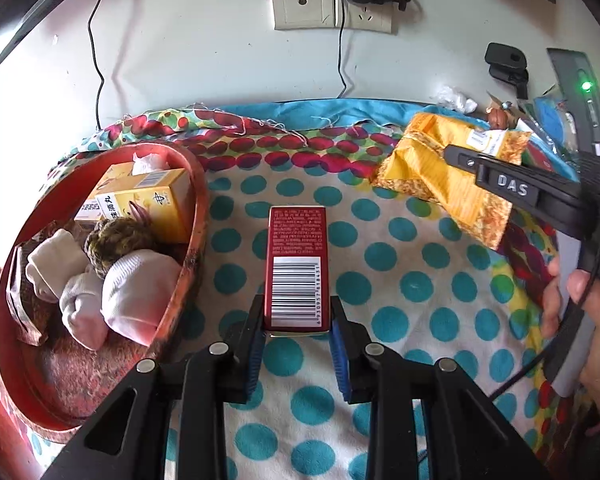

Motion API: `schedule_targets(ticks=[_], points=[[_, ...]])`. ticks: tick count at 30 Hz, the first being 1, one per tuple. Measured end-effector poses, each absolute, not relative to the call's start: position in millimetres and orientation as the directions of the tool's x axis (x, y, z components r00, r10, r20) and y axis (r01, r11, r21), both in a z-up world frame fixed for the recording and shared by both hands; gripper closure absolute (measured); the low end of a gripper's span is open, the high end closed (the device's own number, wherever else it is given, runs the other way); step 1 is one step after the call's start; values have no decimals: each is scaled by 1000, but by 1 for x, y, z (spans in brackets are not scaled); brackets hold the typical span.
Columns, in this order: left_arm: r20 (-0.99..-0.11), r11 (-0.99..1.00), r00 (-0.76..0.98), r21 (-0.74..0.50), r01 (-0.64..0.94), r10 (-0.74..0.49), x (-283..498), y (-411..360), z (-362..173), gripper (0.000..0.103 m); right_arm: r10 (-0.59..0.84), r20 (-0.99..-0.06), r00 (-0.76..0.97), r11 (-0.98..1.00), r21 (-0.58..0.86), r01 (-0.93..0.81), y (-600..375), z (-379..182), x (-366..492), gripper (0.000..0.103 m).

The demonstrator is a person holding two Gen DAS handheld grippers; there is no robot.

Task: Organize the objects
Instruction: 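Carry the red box with the left gripper into the tray and release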

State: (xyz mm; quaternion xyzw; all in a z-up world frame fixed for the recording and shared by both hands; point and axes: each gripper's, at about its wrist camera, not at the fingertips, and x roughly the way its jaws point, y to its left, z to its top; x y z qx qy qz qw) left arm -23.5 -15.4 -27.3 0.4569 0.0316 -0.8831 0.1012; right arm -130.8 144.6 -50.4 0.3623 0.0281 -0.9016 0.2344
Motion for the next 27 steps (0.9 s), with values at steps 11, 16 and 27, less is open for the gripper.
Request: schedule_targets(ticks=[11, 16, 27], points=[[-762, -961, -624, -10, 278, -172, -8, -57, 19, 74, -393, -669, -631, -891, 108, 441, 144, -50, -130, 72], [-764, -933, -606, -17, 360, -220, 1, -102, 30, 74, -395, -669, -630, -891, 110, 441, 144, -50, -130, 72], [-804, -889, -541, -33, 457, -248, 10, -176, 20, 73, -388, -671, -632, -893, 106, 437, 144, -51, -130, 70]])
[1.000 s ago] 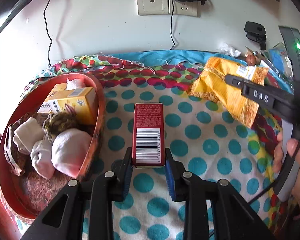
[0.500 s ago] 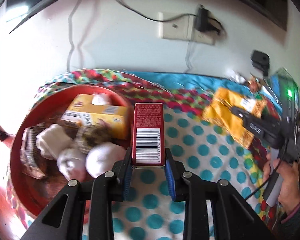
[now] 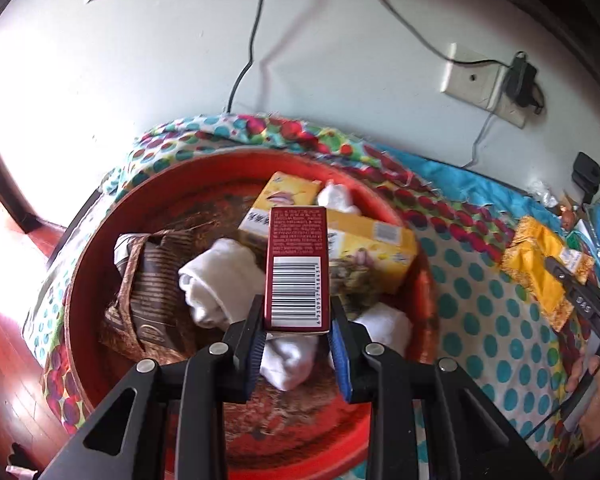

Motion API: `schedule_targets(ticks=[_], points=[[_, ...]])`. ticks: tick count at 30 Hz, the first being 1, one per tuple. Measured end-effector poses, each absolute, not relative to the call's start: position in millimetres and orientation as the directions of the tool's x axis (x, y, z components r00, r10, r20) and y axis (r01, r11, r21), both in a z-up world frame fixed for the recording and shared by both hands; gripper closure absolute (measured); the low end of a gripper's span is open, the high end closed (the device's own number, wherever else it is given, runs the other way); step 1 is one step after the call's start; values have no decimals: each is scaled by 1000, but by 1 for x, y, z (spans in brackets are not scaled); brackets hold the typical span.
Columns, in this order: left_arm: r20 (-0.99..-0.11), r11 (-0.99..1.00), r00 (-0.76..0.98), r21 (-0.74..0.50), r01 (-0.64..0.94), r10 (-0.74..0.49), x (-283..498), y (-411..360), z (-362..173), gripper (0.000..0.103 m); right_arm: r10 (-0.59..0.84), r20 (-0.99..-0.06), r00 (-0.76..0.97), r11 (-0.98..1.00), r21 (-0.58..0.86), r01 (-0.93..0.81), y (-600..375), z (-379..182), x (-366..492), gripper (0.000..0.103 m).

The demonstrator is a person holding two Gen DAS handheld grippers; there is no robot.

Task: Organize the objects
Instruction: 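Carry the red box with the left gripper into the tray and release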

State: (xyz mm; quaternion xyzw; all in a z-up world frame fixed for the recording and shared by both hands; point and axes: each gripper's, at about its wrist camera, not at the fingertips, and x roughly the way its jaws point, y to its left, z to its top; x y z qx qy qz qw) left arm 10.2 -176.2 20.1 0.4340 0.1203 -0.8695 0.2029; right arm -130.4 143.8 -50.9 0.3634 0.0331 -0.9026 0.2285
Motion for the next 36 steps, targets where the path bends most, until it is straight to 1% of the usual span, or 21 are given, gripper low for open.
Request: schedule_targets(ticks=[5, 13, 21, 23, 26, 30, 34, 36], points=[[-812, -883, -532, -47, 468, -238, 11, -183, 11, 73, -389, -671, -631, -894, 108, 436, 144, -51, -130, 70], [-831, -875, -498, -30, 484, -247, 7, -184, -2, 73, -387, -672, -632, -894, 105, 435, 143, -50, -130, 70], [-837, -864, -487, -34, 502, -250, 7, -185, -4, 73, -387, -672, -631, -894, 106, 435, 143, -50, -130, 70], [-841, -862, -480, -33, 505, -249, 7, -185, -5, 69, -387, -672, -632, -894, 106, 435, 143, -50, -130, 70], [-846, -858, -472, -36, 512, -247, 10, -185, -7, 67, -386, -672, -632, -895, 105, 434, 143, -50, -130, 70], [-842, -863, -463, 6, 506, -277, 13, -182, -4, 62, -386, -673, -631, -895, 106, 434, 143, -50, -130, 70], [-835, -869, -470, 19, 495, -286, 16, -178, 1, 57, -384, -673, -633, -895, 102, 434, 143, -50, -130, 70], [-834, -867, -464, 32, 497, -297, 17, -177, 3, 56, -384, -672, -633, -895, 102, 434, 142, -50, -130, 70]])
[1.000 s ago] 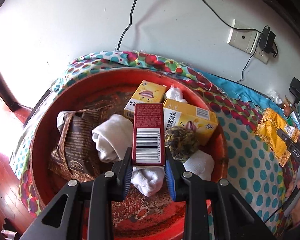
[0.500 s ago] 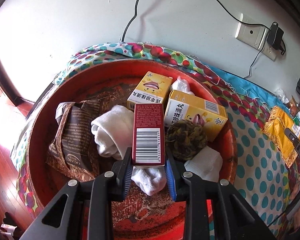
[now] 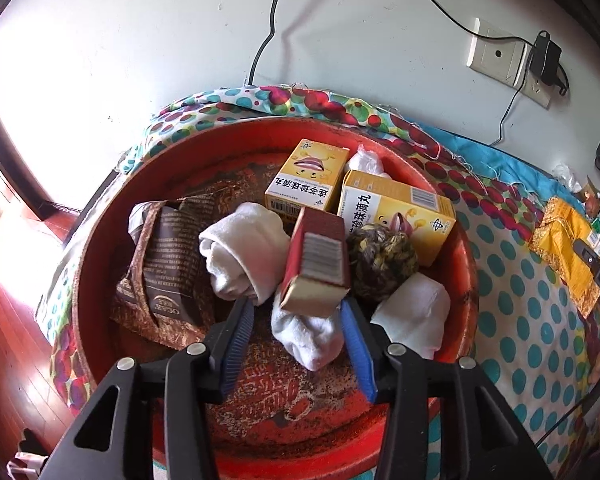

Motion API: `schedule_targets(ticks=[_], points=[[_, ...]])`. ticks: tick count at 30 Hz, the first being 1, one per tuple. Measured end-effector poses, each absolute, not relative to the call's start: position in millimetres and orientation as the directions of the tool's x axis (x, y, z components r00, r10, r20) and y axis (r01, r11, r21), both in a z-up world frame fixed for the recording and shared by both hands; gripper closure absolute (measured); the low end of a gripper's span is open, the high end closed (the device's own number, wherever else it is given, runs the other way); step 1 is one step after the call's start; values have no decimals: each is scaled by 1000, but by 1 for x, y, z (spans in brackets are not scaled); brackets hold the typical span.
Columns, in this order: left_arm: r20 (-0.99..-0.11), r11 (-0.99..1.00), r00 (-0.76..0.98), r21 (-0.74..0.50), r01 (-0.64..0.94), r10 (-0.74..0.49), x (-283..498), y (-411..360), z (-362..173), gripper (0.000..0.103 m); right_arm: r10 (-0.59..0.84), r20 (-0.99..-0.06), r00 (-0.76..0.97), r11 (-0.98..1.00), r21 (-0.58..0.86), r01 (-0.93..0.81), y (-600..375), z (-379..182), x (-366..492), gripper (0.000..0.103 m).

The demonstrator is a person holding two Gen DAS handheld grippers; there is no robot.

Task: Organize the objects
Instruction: 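Carry the red box with the left gripper into the tray and release, then lift the yellow chips bag with the right gripper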

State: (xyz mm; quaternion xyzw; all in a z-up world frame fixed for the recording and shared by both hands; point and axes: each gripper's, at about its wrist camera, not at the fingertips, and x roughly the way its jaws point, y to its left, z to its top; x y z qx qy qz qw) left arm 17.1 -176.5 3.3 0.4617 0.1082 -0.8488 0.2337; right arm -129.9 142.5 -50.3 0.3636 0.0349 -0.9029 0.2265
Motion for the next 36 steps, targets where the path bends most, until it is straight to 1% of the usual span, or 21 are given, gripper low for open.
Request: schedule_targets(ticks=[11, 19, 25, 28, 33, 36], points=[[-818, -874, -477, 62, 481, -320, 29, -170, 15, 54, -386, -660, -645, -894, 96, 438, 143, -51, -128, 70], [-814, -868, -481, 57, 493, -326, 37, -176, 16, 54, -362, -648, -670, -893, 35, 450, 135, -49, -120, 70], [-824, -868, -475, 41, 494, -309, 44, -181, 10, 54, -374, -643, -669, -889, 45, 455, 138, -48, -120, 70], [-820, -862, -475, 43, 505, -319, 51, -186, 8, 54, -375, -650, -661, -890, 54, 452, 138, -50, -122, 70], [-809, -852, -489, 28, 523, -327, 56, -194, 7, 54, -356, -650, -671, -894, 28, 447, 135, -50, -119, 70], [-798, -853, -497, 40, 521, -341, 58, -195, 7, 54, -352, -660, -664, -901, 46, 432, 136, -49, -119, 71]])
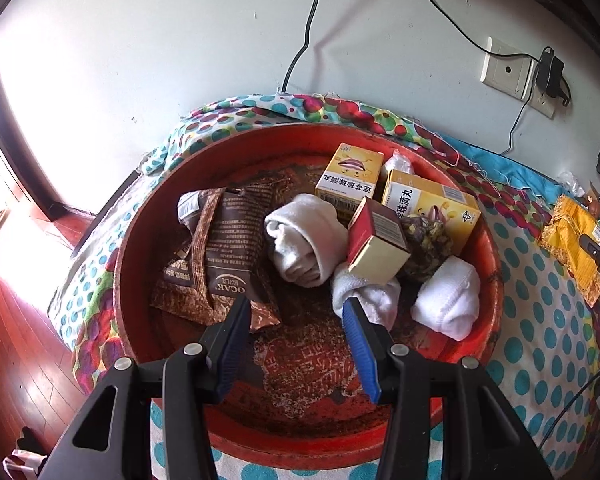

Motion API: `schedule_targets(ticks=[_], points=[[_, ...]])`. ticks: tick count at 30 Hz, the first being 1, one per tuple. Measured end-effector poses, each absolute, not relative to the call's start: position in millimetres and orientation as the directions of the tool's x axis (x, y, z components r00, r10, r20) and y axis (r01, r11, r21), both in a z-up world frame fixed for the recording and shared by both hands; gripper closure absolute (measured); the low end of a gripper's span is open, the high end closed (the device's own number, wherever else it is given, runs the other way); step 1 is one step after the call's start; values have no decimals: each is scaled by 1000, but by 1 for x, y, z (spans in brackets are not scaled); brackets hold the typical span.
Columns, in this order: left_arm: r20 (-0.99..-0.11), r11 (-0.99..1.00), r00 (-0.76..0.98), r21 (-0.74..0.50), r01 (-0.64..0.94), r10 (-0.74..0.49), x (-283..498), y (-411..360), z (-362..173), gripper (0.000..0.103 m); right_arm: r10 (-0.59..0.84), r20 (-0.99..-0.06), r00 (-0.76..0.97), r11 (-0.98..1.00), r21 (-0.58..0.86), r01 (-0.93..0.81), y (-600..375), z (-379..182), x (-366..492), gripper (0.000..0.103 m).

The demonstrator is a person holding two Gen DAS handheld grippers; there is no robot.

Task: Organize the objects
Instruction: 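Lift the yellow chips bag with the right gripper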

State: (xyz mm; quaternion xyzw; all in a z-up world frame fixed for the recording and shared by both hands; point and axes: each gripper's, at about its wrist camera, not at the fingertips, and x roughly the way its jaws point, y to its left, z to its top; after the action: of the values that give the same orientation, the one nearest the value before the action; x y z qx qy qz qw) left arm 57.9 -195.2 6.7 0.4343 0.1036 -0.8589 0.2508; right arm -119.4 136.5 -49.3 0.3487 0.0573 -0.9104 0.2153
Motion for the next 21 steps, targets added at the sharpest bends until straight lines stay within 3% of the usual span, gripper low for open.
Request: schedule_targets(ticks=[21], points=[[-758, -848, -550, 7, 529, -350, 66, -212, 3, 54, -339, -642, -688, -893, -11, 450, 101, -15, -80, 84]])
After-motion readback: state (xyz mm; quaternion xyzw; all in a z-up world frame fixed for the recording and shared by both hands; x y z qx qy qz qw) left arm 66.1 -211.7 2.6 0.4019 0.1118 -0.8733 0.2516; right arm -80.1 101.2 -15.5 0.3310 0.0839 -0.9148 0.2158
